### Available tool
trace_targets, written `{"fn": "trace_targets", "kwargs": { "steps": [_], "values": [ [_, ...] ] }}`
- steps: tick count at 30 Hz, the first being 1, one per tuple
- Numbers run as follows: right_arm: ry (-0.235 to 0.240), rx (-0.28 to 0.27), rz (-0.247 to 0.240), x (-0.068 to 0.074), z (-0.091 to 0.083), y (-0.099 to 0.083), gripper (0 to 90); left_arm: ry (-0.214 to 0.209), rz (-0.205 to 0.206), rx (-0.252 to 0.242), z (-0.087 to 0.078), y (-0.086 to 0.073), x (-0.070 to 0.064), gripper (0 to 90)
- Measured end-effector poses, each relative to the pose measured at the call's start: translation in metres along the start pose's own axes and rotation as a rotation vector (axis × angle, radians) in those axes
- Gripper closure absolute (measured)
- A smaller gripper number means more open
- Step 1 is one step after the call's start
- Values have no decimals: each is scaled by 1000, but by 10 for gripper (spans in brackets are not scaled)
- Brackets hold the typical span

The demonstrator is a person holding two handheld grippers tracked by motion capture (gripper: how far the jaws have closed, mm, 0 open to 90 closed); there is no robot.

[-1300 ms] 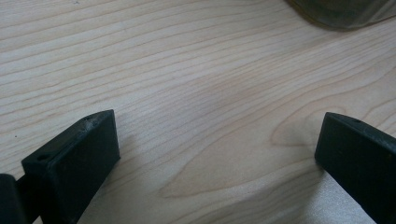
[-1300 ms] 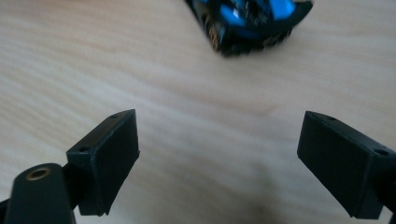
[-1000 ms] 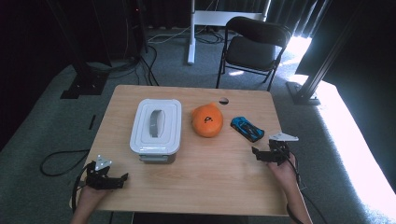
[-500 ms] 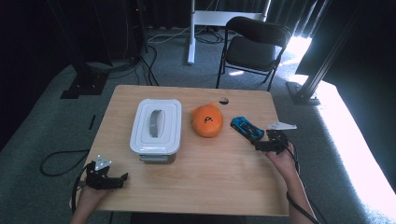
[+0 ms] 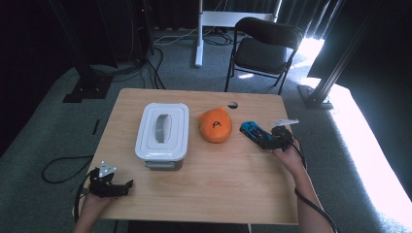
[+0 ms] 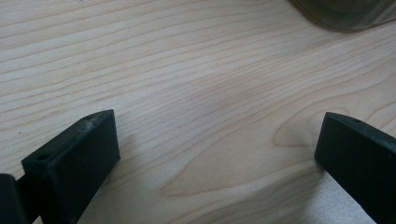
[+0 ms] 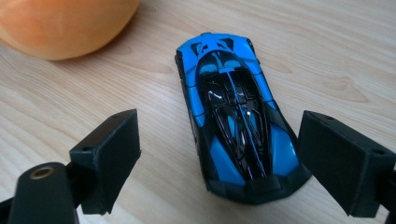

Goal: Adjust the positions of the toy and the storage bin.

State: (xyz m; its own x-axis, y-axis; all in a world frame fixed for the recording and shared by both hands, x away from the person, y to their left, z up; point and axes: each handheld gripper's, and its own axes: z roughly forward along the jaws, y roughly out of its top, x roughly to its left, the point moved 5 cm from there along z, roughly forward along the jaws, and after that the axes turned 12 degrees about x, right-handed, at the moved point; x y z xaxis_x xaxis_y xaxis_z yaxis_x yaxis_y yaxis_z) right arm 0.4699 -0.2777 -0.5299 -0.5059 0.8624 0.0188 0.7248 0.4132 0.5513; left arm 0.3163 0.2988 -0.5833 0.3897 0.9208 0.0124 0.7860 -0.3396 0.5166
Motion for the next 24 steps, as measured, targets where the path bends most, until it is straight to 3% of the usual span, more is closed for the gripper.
{"fn": "trace_targets", "kwargs": {
  "steps": [4,11,14,20,24],
  "values": [
    [2,28,-14,-3,10,5,133,0,0,0,0,0,0,2],
    [5,30,-16,-9,18,13,135,0,-1,0,0,0,0,2],
    [-44,76,-36,-13,25,16,128,0,-1,0,0,0,0,2],
    [-49,141,-64,-19,39,19,129,1,-1,0,0,0,0,2],
    [1,172,-70,-22,45,21,135,2,-3,0,0,0,0,2]
  ]
}}
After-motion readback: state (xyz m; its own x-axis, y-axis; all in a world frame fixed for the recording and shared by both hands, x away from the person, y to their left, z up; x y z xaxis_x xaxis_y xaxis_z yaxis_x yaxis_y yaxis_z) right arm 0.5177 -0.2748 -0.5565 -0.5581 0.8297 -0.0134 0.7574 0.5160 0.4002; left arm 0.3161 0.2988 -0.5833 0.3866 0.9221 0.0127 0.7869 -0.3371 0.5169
